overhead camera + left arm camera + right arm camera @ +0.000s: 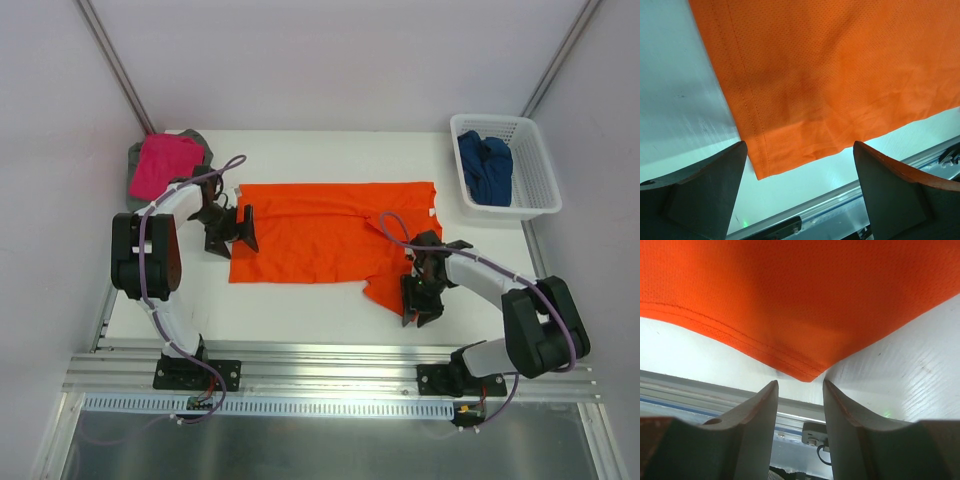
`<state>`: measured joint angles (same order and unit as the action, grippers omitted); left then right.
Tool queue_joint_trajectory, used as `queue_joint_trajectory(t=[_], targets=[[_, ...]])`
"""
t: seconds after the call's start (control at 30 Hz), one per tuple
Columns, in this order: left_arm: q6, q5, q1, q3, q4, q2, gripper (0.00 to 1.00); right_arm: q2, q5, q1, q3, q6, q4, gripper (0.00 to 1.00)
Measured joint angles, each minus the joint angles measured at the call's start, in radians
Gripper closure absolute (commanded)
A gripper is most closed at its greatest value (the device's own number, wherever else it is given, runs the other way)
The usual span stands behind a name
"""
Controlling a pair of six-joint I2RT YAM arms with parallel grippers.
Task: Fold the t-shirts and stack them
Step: Fold the tshirt
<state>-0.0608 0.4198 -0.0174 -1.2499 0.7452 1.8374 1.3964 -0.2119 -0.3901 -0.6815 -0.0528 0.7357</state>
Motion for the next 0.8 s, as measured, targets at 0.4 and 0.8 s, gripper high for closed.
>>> queue_joint_trajectory(t=[0.4, 0.8], targets=[[-0.001, 0.024, 0.000, 0.002, 0.000, 0.000, 0.12, 0.076, 0.040, 0.002, -0.105, 0.002, -0.037, 0.59], [0.000, 0.026, 0.029, 0.006, 0.000, -0.002, 0.12, 0.088, 0.032, 0.002, -0.105, 0.015, -0.040, 0.86]])
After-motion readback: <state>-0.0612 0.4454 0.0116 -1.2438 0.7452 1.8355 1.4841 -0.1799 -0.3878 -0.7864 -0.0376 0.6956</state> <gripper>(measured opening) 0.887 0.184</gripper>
